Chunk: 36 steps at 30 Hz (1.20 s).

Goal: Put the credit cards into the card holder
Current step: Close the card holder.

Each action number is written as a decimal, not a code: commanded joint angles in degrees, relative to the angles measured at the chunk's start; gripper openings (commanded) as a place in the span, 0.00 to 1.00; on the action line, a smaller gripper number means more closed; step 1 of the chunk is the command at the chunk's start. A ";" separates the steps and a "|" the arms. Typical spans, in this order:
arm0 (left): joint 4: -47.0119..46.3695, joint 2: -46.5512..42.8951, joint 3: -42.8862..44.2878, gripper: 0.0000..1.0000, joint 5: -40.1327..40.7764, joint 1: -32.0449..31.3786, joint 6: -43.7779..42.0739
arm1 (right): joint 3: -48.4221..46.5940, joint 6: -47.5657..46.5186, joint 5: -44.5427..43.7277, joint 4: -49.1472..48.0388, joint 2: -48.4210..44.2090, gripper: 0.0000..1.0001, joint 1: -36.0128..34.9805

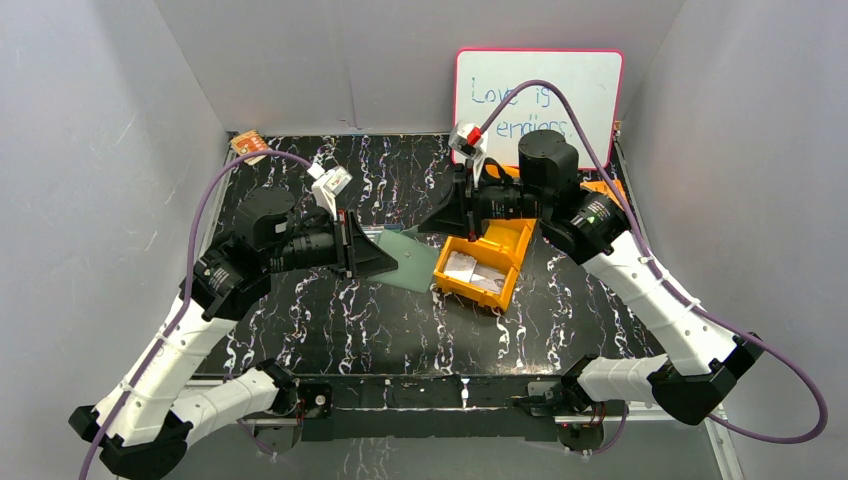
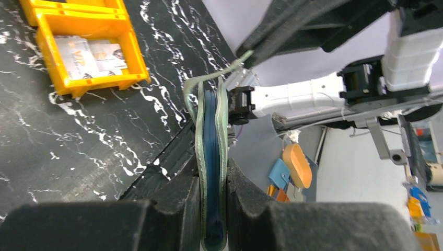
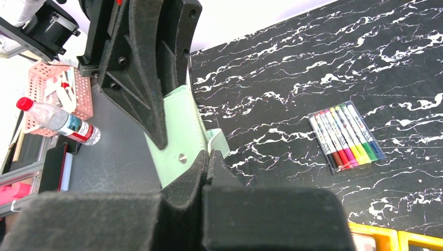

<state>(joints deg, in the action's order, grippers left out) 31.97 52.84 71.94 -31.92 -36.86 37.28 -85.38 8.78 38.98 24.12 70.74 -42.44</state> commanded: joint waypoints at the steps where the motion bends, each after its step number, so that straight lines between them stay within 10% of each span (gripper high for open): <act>1: 3.04 1.05 2.13 0.00 5.61 -0.05 -0.19 | -3.12 -1.55 -0.45 2.57 -1.38 0.00 0.18; 36: -0.65 6.75 3.83 0.00 5.43 -0.05 6.82 | 5.28 -0.59 -10.03 -0.92 -0.98 0.00 -3.95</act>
<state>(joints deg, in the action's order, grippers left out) 34.76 60.05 74.50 -24.32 -37.19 43.16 -80.40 8.80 31.86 24.95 70.59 -45.56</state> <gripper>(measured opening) 0.141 0.012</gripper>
